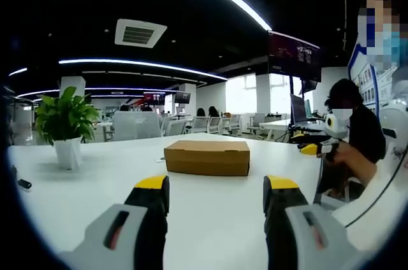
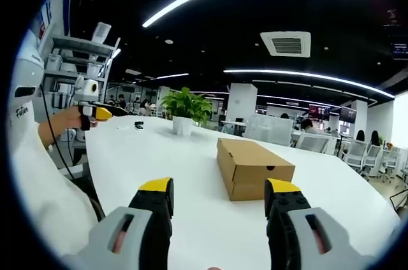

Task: Operate the shoe box by opening the lid, removing the specified soft item, and placing it in the target area until the item is outside and the box remains undamaged.

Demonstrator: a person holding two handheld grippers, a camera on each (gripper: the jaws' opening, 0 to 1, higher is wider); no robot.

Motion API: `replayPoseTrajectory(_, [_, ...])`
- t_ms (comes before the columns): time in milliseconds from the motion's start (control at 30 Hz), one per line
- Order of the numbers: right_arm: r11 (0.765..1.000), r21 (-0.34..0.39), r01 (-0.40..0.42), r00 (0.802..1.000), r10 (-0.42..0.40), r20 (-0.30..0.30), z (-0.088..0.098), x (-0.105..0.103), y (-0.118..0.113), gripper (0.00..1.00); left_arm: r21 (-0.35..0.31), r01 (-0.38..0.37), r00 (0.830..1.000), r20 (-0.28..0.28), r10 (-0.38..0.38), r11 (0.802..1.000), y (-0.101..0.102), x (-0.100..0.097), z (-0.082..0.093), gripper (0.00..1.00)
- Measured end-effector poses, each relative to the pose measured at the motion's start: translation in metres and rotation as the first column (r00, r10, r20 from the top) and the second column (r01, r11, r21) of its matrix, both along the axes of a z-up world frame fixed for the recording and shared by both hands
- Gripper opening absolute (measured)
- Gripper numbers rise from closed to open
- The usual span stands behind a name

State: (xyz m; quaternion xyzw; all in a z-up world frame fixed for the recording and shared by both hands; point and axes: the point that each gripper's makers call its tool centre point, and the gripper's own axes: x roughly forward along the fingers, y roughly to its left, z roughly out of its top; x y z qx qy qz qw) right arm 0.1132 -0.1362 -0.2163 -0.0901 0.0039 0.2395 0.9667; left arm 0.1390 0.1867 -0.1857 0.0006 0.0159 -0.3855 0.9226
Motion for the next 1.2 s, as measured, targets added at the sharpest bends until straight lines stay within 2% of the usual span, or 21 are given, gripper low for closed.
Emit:
replayPoseTrajectory(267, [1.000, 0.011, -0.003, 1.000, 0.003, -0.005, -0.003, 0.002, 0.000, 0.58, 0.001, -0.001, 1.000, -0.005, 0.001, 1.000, 0.000, 0.001, -0.003, 0.61])
replayPoseTrajectory(500, [0.998, 0.049, 0.025, 1.000, -0.025, 0.006, 0.004, 0.003, -0.005, 0.61, 0.003, 0.012, 0.999, -0.030, -0.012, 1.000, 0.000, 0.006, -0.013, 0.61])
replayPoseTrajectory(600, [0.998, 0.058, 0.019, 1.000, -0.018, -0.014, -0.002, 0.008, 0.002, 0.62, -0.019, 0.025, 0.998, -0.054, -0.026, 1.000, 0.001, 0.014, -0.017, 0.61])
replayPoseTrajectory(800, [0.999, 0.053, 0.008, 0.999, -0.006, -0.035, -0.011, 0.014, 0.011, 0.63, -0.034, 0.031, 0.997, -0.064, -0.033, 0.999, -0.001, 0.020, -0.018, 0.61])
replayPoseTrajectory(1000, [0.998, 0.061, 0.005, 1.000, -0.003, -0.026, -0.005, 0.019, 0.012, 0.63, 0.006, 0.042, 0.998, -0.055, -0.042, 0.999, -0.006, 0.034, -0.019, 0.61])
replayPoseTrajectory(1200, [0.996, 0.077, 0.040, 0.999, -0.038, -0.020, -0.003, 0.030, 0.003, 0.62, 0.062, 0.064, 0.997, -0.056, -0.060, 0.996, -0.011, 0.066, -0.019, 0.61])
